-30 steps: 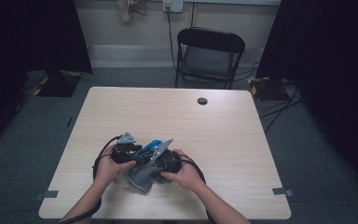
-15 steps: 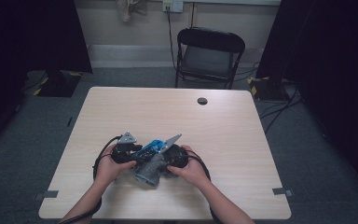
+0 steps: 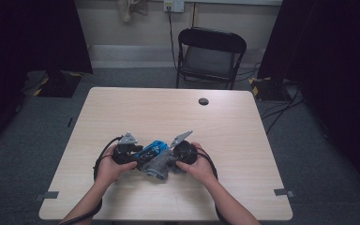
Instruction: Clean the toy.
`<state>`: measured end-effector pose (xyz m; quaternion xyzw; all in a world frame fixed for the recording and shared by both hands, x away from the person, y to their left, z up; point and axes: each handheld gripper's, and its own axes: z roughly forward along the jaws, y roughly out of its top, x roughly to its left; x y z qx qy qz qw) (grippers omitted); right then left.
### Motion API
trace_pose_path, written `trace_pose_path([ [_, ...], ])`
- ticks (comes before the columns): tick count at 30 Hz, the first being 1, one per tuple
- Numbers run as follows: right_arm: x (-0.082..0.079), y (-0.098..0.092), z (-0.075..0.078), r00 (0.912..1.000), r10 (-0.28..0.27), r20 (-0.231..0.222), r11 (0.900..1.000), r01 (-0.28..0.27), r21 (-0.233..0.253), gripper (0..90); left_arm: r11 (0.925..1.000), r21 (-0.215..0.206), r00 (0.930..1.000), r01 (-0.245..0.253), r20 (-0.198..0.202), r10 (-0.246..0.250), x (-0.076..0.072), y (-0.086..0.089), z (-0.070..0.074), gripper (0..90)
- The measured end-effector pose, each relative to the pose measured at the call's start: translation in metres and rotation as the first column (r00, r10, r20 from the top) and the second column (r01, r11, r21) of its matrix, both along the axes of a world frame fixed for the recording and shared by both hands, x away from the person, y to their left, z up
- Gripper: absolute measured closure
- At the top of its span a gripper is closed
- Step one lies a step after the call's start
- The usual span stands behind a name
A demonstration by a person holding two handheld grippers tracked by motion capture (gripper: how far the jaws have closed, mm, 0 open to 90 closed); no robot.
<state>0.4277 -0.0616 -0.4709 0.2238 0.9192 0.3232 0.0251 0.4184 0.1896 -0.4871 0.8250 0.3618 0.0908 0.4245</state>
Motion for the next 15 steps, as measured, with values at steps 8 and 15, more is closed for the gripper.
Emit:
trace_pose_path([
  [8,0.006,-0.013,-0.001,0.9983,-0.058,-0.004,0.998,0.058,0.017,72.9,1.0,0.001,1.0,0.0,0.0,0.0,-0.001,0.0,0.0,33.9],
  [15,0.01,-0.023,-0.001,0.9967,-0.082,0.001,0.997,0.082,0.016,72.9,1.0,0.003,1.0,0.002,-0.001,-0.002,0.0,0.0,0.0,33.9],
])
